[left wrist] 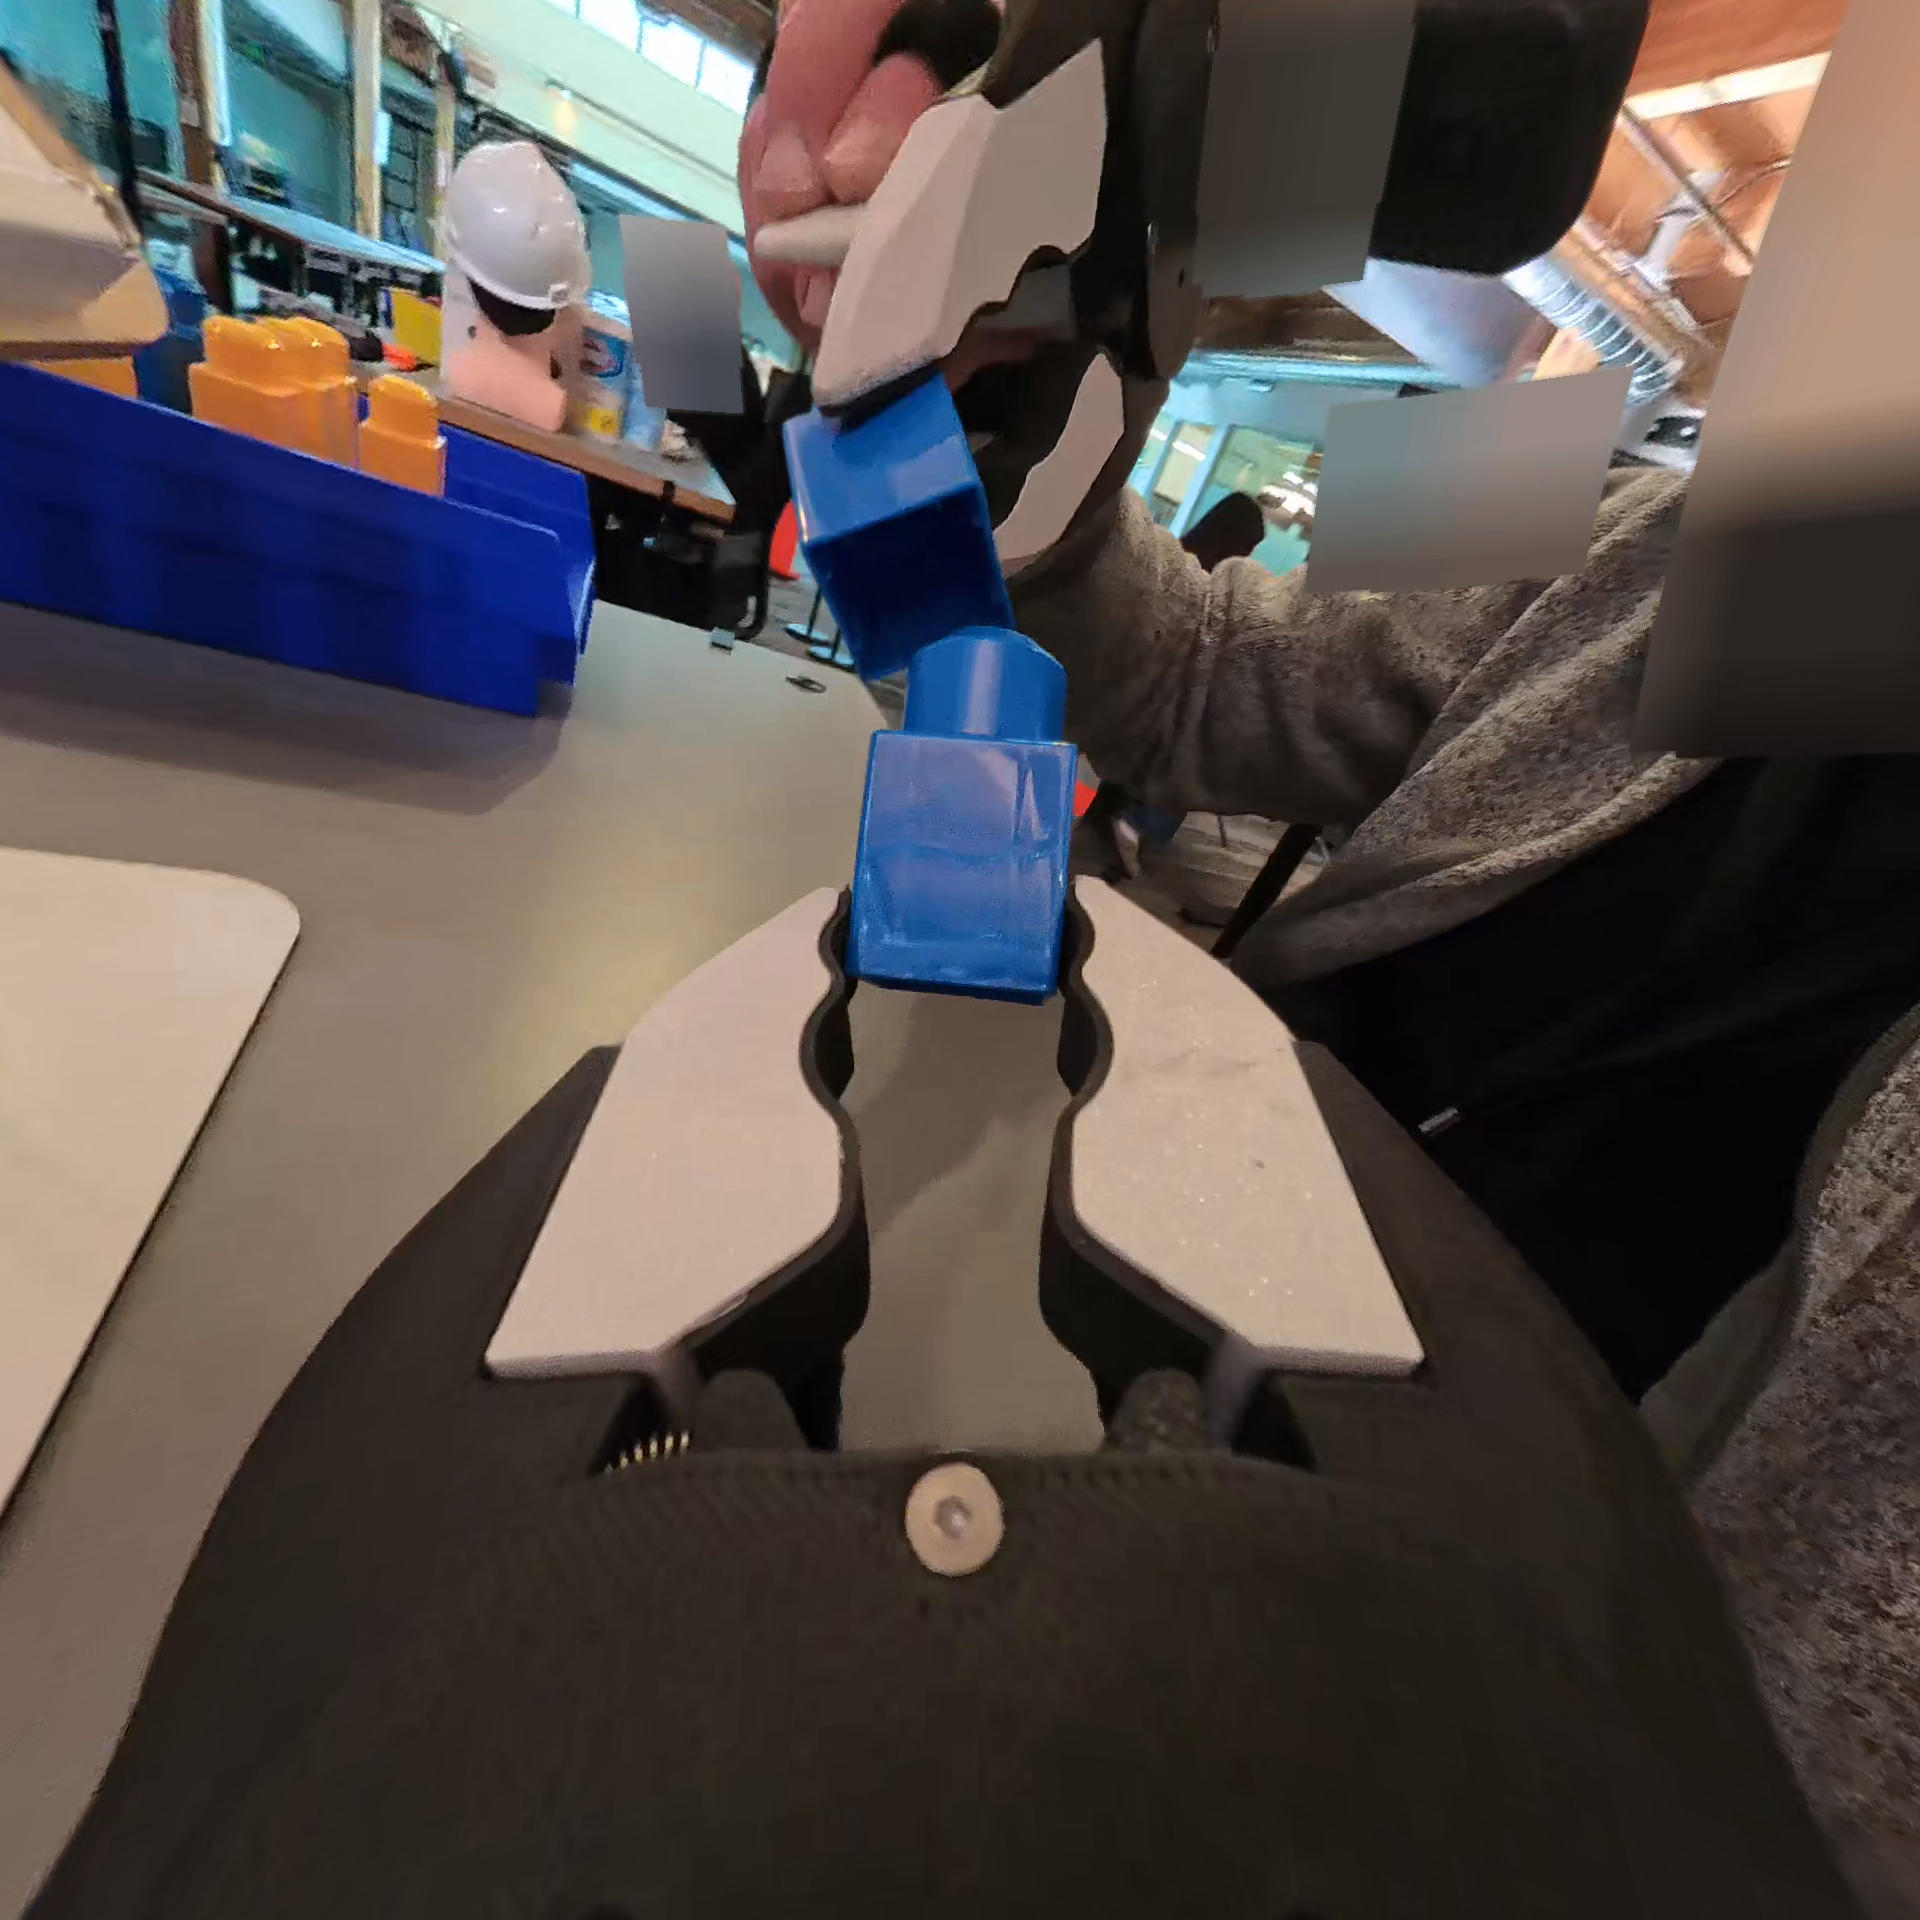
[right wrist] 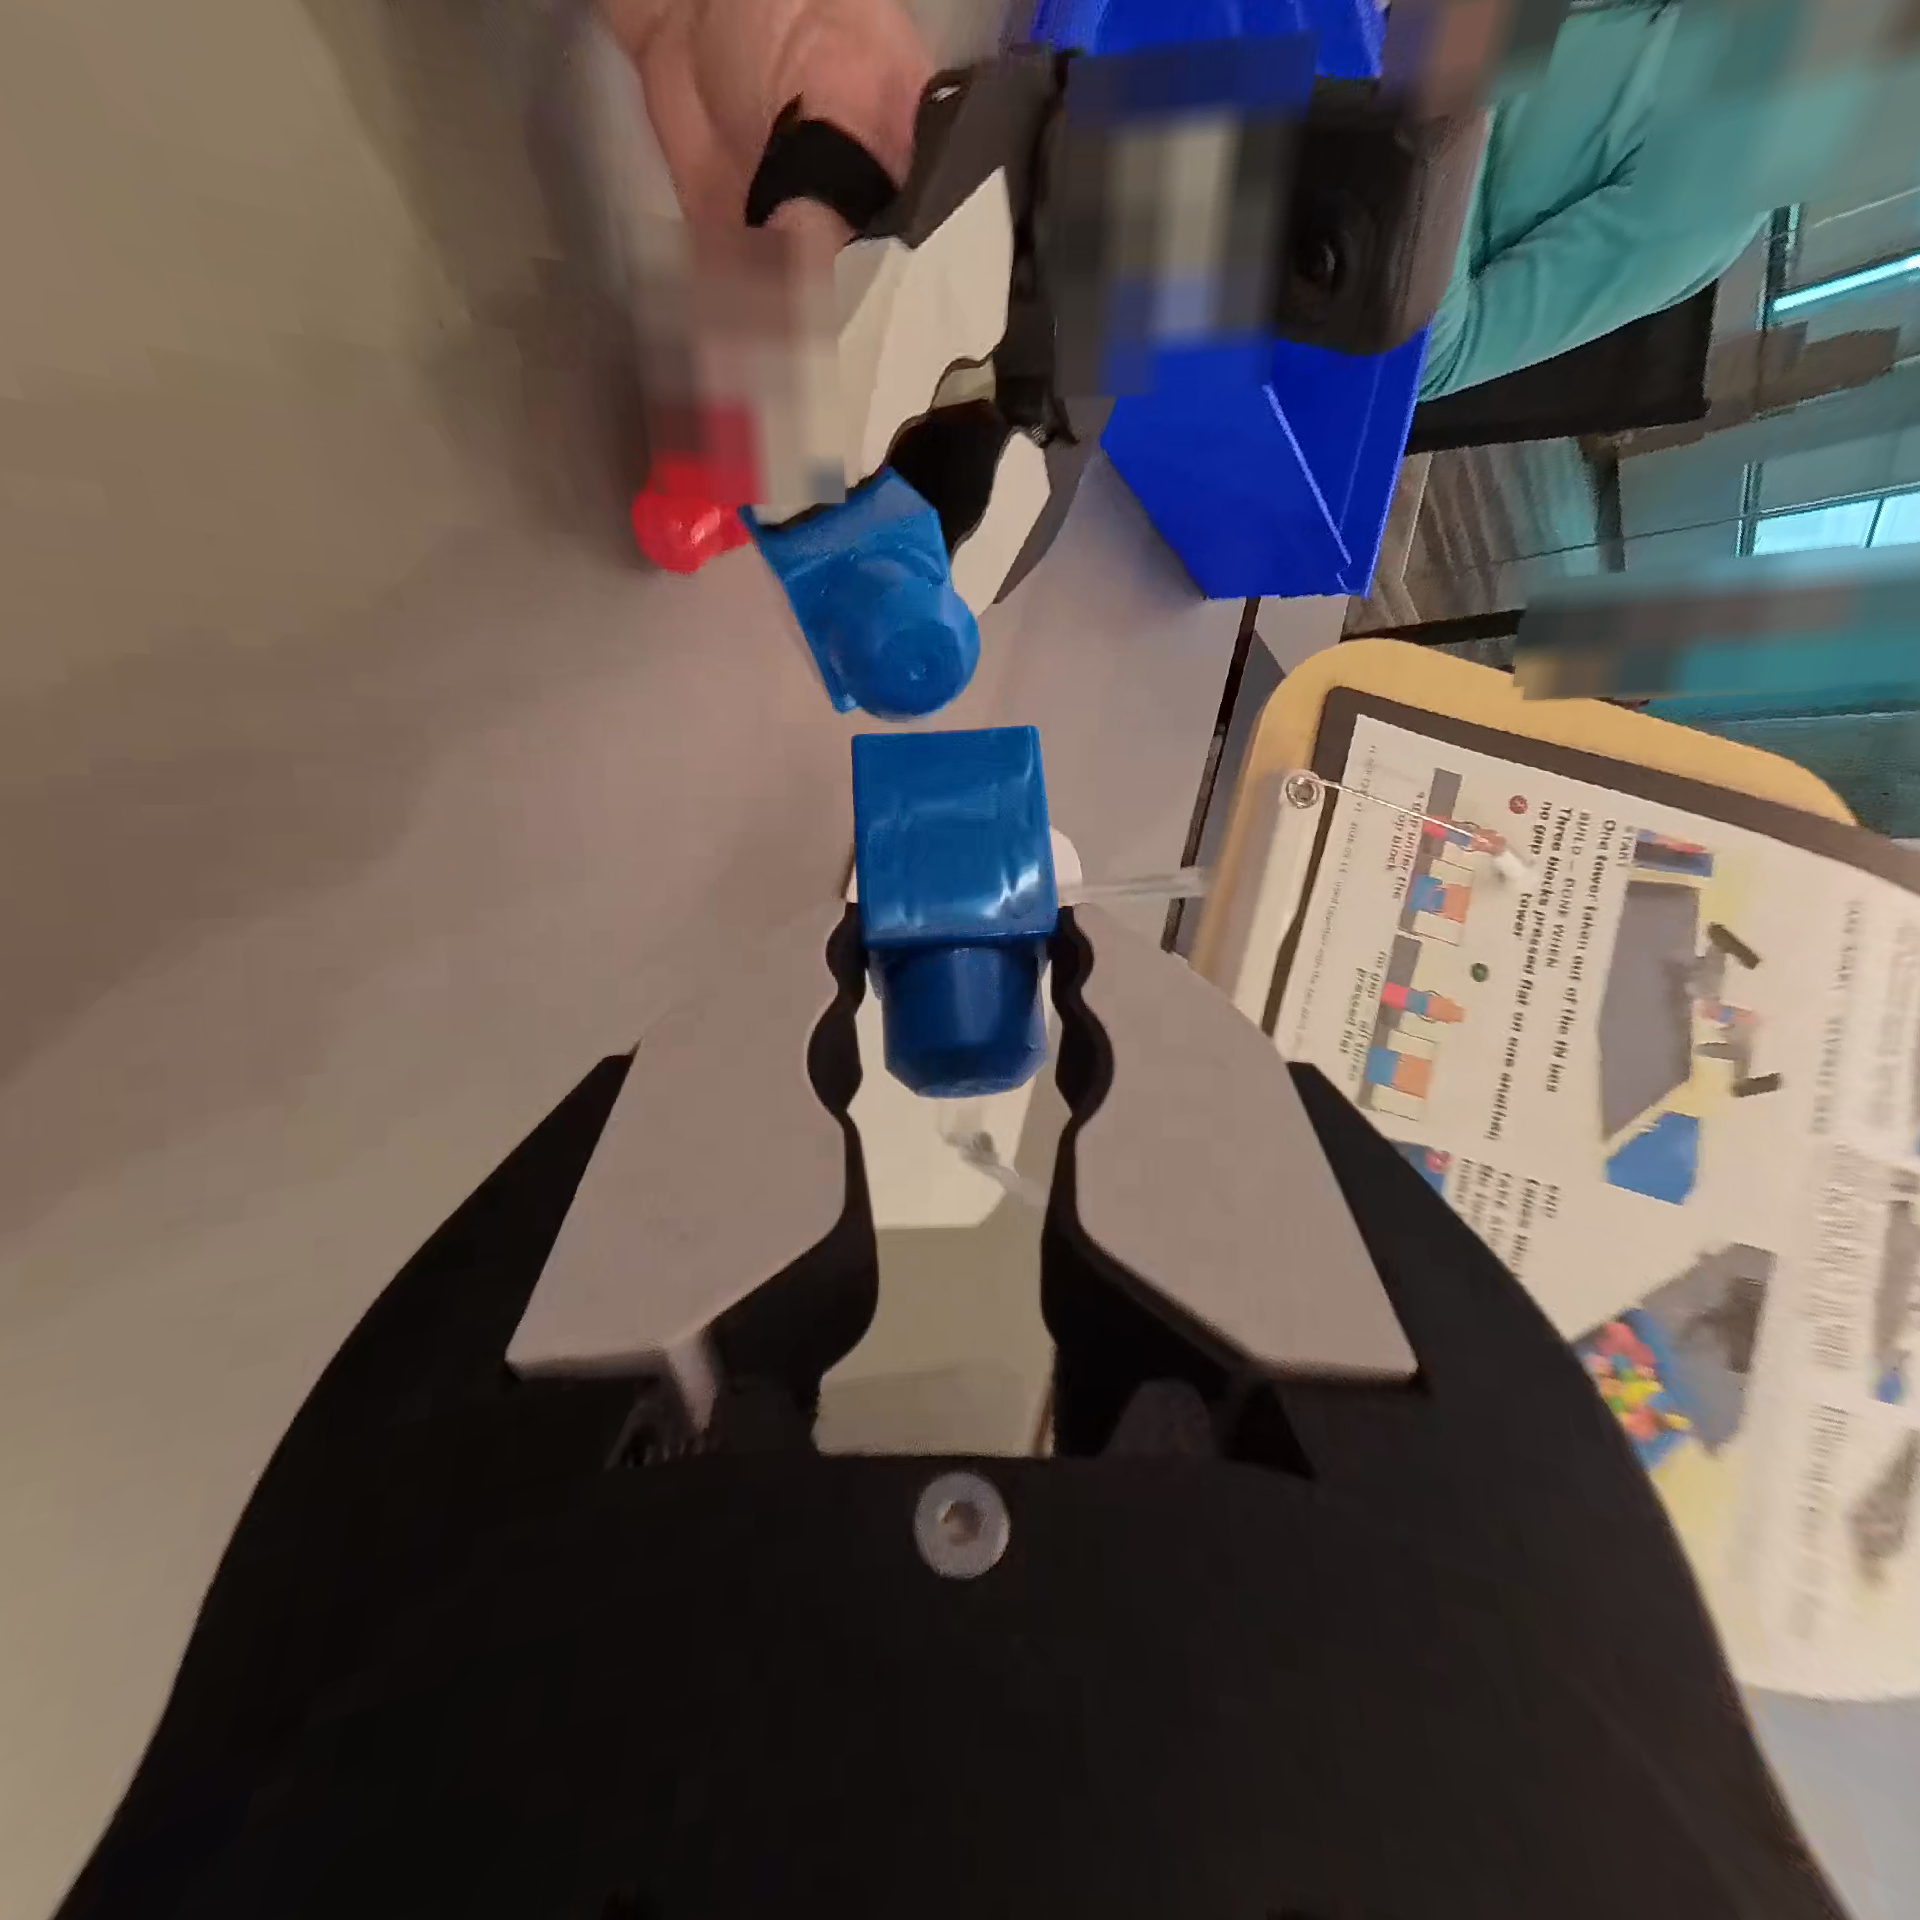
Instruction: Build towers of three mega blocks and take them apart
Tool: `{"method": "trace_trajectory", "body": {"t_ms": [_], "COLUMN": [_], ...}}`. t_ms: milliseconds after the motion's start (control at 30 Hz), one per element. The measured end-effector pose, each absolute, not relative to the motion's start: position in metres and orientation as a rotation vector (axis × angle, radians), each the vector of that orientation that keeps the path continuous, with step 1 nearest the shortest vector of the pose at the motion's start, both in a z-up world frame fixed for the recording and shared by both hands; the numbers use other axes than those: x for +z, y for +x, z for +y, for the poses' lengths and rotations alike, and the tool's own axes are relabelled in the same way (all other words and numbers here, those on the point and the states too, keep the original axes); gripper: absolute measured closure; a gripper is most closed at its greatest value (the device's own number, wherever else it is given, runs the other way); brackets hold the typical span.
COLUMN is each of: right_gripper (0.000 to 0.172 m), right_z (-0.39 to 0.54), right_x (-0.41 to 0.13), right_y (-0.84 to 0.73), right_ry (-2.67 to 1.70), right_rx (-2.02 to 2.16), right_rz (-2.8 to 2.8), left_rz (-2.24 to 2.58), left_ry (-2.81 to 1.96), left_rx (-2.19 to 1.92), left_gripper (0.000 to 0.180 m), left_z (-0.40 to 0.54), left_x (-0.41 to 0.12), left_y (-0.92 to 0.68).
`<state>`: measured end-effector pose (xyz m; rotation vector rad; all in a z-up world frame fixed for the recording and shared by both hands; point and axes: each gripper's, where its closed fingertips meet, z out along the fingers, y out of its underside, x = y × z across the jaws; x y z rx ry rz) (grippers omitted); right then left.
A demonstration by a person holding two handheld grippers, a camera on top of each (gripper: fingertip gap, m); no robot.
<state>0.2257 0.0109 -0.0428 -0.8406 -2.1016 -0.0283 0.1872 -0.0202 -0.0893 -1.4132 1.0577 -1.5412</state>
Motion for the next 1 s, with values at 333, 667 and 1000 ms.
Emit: {"method": "trace_trajectory", "body": {"t_ms": [333,667,1000], "right_gripper": [0.137,0.136,0.137], "right_z": [0.001,-0.006,-0.012], "right_x": [-0.035,-0.041,-0.041], "right_y": [0.231,0.220,0.214], "right_ry": [-0.709,-0.662,-0.601], "right_rx": [-0.300,-0.354,-0.397], "right_rz": [-2.306,-2.370,-2.374], "left_rz": [1.129,1.123,1.140], "left_ry": [-1.400,-1.420,-1.407], "left_rx": [-1.567,-1.481,-1.422], "left_gripper": [0.144,0.144,0.145], "left_z": [-0.019,-0.018,-0.020], "left_x": [-0.089,-0.086,-0.083], "left_y": [0.205,0.205,0.201]}}
